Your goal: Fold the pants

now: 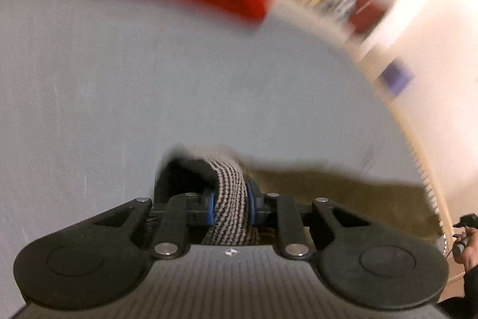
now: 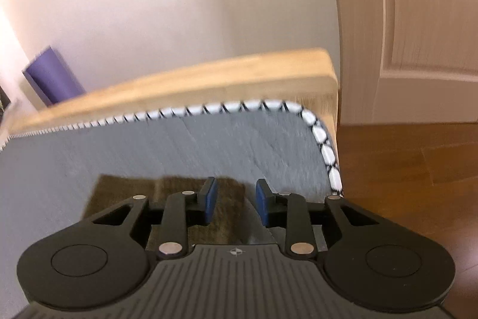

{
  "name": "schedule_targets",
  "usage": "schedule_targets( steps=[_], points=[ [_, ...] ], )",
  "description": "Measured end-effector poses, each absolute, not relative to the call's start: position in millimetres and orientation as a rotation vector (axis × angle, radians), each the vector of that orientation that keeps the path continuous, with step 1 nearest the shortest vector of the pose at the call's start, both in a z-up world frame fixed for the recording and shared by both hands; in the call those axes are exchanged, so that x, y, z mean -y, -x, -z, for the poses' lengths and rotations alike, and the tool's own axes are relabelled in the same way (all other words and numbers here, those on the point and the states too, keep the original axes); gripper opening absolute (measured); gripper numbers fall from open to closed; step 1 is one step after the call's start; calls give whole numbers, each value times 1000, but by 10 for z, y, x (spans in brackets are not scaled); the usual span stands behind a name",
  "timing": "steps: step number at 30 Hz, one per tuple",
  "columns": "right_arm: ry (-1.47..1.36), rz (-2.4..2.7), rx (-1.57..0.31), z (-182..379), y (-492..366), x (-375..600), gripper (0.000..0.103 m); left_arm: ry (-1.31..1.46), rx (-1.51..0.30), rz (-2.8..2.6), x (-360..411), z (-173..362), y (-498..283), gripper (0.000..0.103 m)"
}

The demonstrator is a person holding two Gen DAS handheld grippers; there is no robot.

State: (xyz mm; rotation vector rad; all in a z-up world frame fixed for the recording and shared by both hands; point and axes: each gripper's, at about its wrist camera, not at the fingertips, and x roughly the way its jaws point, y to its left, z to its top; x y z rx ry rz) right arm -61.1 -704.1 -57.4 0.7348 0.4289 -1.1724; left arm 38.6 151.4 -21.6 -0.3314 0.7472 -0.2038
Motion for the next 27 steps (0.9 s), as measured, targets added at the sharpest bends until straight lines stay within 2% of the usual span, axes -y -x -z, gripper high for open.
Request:
schedule_targets(
  steps=[2,4,8,9,10,14,16,17,18,20,21,23,26,27],
  points=[
    [-708,1154,-402,493,572,6954,32,329,-622,273,-1559,-18,-169,23],
    [-689,1119,-392,431,533,6880,33,203,-617,309,-1491,-42,-24,24],
    [-681,1050,-404,422,427,6779,36,-42,-962,246,-1351,519,-40,35],
    [-686,1034,-414,431,401,6767,36,-132,-1001,226,-1309,634,-16,47],
    [-693,1017,-424,441,373,6757,37,-176,-999,218,-1299,675,24,53],
    [-717,939,-454,463,232,6667,40,50,-848,193,-1552,406,38,55],
    [-725,863,-472,474,141,6583,45,123,-757,223,-1593,292,19,49],
    [-721,825,-479,457,97,6525,45,129,-746,266,-1560,278,0,42],
    [-712,785,-487,452,49,6460,46,118,-758,324,-1495,302,-32,28],
    [-690,706,-509,441,-57,6337,48,-10,-898,386,-1270,564,-125,20],
    [-679,673,-520,434,-111,6274,49,-143,-1007,333,-1160,814,-171,6],
    [-660,630,-546,433,-201,6182,50,-389,-1105,229,-1044,1246,-211,3],
    [-678,615,-578,472,-268,6167,51,-316,-1025,219,-1073,1048,-190,3],
    [-690,616,-587,497,-280,6197,52,-282,-998,211,-1072,972,-208,7]
  ],
)
